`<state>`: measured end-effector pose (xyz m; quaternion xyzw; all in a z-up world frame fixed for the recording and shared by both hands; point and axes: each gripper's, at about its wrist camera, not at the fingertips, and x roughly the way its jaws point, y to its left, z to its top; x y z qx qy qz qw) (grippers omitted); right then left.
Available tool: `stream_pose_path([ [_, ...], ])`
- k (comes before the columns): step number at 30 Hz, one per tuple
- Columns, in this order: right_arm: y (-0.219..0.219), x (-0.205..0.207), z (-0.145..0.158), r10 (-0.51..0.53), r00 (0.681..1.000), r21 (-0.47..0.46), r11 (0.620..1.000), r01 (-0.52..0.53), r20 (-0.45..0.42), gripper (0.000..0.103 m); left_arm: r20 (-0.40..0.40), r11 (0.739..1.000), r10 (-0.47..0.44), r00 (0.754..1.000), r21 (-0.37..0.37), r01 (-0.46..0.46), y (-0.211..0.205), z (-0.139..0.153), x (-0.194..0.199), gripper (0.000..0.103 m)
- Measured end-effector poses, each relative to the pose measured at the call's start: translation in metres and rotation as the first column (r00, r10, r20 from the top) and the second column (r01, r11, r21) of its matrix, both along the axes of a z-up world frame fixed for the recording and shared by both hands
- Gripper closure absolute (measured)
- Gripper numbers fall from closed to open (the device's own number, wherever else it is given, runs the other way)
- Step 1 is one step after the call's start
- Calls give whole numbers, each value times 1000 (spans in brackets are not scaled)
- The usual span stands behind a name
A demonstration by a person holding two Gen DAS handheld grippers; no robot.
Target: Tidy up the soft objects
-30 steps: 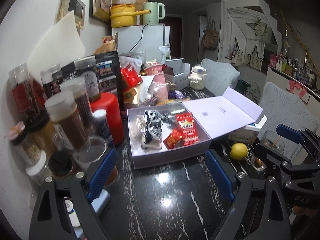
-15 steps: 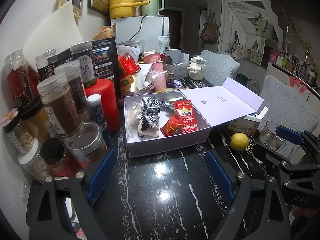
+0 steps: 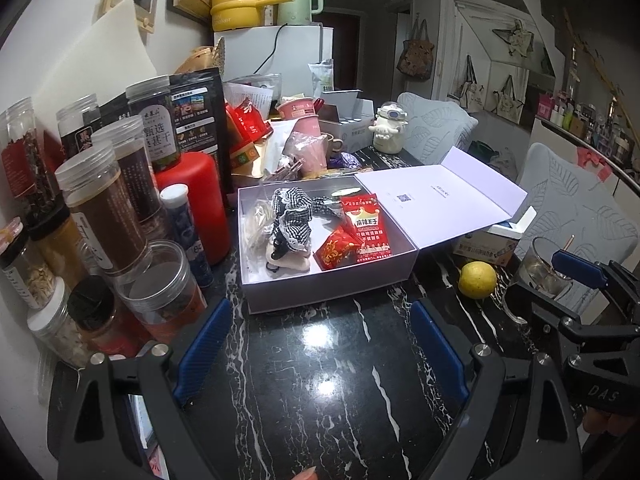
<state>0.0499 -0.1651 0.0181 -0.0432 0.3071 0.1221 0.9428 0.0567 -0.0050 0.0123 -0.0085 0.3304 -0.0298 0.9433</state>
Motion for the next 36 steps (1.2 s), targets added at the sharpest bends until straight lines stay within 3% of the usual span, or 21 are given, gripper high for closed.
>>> stream_pose_path([
  [15,-4,0,-1,-25,1000,-5,1000,25,-5,18,-16,999,-44,999,-3,44,-8,-3,-1,12],
  [36,-8,-2,-2,-38,999,-6,999,38,-7,18,-24,999,-36,999,6,36,-8,-2,1,12],
])
